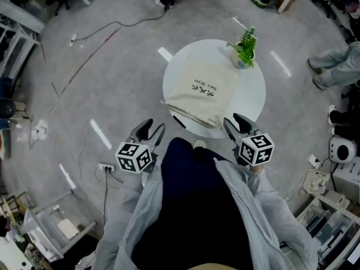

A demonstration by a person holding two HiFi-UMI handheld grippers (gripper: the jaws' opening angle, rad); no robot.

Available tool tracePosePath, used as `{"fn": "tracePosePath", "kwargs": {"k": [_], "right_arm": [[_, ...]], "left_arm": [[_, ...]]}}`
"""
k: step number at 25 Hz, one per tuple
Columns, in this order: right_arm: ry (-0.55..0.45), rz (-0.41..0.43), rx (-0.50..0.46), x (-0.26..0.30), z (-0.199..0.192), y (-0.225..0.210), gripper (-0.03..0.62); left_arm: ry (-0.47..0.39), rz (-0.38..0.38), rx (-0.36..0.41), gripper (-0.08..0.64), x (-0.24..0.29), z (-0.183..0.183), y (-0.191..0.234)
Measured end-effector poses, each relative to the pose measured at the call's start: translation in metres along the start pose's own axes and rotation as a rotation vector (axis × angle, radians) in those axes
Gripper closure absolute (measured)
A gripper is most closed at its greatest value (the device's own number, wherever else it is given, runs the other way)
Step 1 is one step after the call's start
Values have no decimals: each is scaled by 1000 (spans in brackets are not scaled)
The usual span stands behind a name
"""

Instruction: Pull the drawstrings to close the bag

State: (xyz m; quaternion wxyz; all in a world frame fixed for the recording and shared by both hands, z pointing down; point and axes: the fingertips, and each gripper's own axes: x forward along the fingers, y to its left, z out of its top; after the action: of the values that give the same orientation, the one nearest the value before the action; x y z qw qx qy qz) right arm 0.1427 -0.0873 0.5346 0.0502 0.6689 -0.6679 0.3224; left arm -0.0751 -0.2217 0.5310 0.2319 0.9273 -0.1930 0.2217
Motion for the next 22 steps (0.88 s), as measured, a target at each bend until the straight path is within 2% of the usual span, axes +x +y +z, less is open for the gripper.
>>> {"fn": "tracePosePath", "kwargs": {"k": [6,9,12,15,19,22], "right_arm": [[72,-32,78,2,-37,-9,419],[124,-47,82,14,-53,-8,425],[182,-46,35,26,-60,-1,433],[256,-75,-59,39,-60,0,433],[341,-112,-122,50,-63,2,434],[367,-146,-128,50,-64,2,433]], "left_arm": [[119,-3,105,350,21,-9,27],[175,-14,136,350,33,-17,43],[222,-20,154,350,45,-20,62],[269,-34,177,351,59,-19,81],[346,-98,187,357,76,-25,97],[402,-156,247,357,87,-30,101]]}}
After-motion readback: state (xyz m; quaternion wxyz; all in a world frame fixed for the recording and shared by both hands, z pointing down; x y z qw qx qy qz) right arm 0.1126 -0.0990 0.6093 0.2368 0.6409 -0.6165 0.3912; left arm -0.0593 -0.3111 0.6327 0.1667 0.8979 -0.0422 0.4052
